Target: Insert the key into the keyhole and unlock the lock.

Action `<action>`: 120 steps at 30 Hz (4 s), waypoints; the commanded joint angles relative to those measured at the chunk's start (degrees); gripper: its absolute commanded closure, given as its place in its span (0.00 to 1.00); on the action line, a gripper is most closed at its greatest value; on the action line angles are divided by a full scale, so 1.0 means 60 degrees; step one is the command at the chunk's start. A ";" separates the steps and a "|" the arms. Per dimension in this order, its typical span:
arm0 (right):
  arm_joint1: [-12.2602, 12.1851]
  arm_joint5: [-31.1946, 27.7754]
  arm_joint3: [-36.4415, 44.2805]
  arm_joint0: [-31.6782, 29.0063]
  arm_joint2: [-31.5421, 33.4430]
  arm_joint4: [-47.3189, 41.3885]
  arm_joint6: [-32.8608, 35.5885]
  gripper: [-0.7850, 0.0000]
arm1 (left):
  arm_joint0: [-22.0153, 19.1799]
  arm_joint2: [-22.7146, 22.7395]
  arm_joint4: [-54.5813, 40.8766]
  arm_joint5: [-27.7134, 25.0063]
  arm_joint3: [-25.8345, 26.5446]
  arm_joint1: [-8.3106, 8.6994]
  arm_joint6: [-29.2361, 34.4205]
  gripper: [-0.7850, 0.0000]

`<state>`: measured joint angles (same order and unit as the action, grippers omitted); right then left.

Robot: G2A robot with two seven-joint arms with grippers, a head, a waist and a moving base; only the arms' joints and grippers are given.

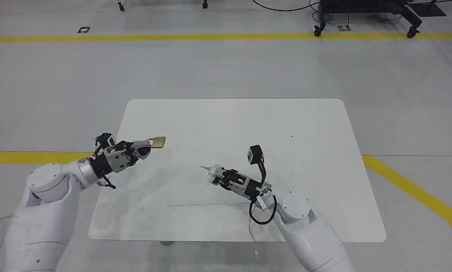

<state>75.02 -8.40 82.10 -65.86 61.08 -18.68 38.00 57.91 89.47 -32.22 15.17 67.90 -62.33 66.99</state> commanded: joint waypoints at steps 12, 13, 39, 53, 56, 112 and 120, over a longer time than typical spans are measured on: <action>0.0000 0.0000 0.0000 0.0000 0.0000 0.0000 0.0000 1.00 | 0.0395 -0.0723 -0.1006 0.1010 0.0463 -0.0072 0.0915 1.00; 0.0000 0.0000 0.0000 0.0000 0.0000 0.0000 0.0000 1.00 | 0.0395 -0.0723 -0.1006 0.1010 0.0463 -0.0072 0.0915 1.00; 0.0328 -0.1119 0.0199 -0.0013 -0.0544 0.0180 -0.1983 1.00 | 0.1483 -0.1486 -0.0960 0.0145 0.2559 0.0012 0.0232 1.00; 0.0321 -0.0949 0.0776 -0.0232 -0.0721 0.1015 -0.1685 1.00 | 0.1529 -0.1899 -0.1024 -0.0044 0.2612 0.0001 -0.0445 1.00; 0.0308 -0.0913 0.0889 -0.0304 -0.0697 0.1132 -0.1654 1.00 | 0.1520 -0.1907 -0.1111 -0.0066 0.2629 0.0004 -0.0553 1.00; 0.0362 -0.1100 0.1546 -0.0763 0.0181 0.1057 -0.2727 1.00 | 0.0401 -0.2493 -0.3524 0.0817 0.0731 -0.0208 -0.1937 1.00; 0.0308 -0.0757 0.1655 -0.0897 0.0410 0.1296 -0.2738 1.00 | 0.0133 -0.2455 -0.2959 0.1160 0.0999 -0.0156 -0.2522 1.00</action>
<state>76.86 -12.89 92.04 -71.24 63.56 -10.88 21.57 58.68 74.75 -49.90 22.18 73.95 -63.26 51.80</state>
